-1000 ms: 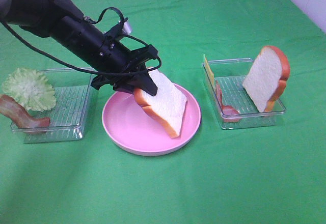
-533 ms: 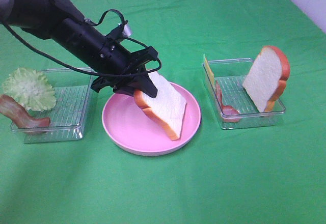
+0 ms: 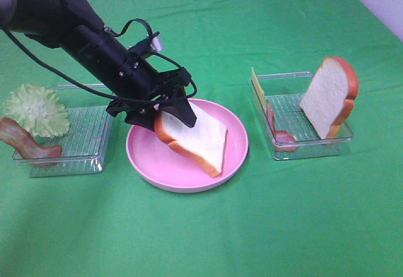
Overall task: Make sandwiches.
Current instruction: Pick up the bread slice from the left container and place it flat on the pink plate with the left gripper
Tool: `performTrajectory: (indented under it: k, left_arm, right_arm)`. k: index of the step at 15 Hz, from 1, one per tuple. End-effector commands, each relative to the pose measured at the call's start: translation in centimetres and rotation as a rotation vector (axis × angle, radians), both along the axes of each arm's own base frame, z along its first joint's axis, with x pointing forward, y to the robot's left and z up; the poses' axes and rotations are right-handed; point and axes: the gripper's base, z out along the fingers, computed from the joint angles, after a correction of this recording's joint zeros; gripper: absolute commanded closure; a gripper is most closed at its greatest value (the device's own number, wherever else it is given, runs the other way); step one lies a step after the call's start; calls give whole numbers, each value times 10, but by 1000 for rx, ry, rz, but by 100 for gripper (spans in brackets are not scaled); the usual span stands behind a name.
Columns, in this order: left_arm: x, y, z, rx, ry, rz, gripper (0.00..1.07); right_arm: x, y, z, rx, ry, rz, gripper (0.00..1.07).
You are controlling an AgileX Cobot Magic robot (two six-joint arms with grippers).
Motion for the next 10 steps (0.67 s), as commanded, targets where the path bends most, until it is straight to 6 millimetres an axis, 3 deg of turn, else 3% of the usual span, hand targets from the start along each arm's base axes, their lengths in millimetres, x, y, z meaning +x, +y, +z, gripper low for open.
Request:
performTrajectory:
  k: [1,5,9,10]
  left_arm:
    - [2,2,2,68,-26,-27,35]
    - [6,0,13,100,-54,-78,27]
    - [19,12,61,252,-214,-82,27]
    - [19,12,61,252,-214,-82,27]
  right_arm:
    - [-2,1,0,-6,-21,2,31]
    - [-2,1,0,-6,-21,2,31]
    - [-2,1,0,-6,-21,2,31]
    - [-2,1,0,-6,-21,2,31]
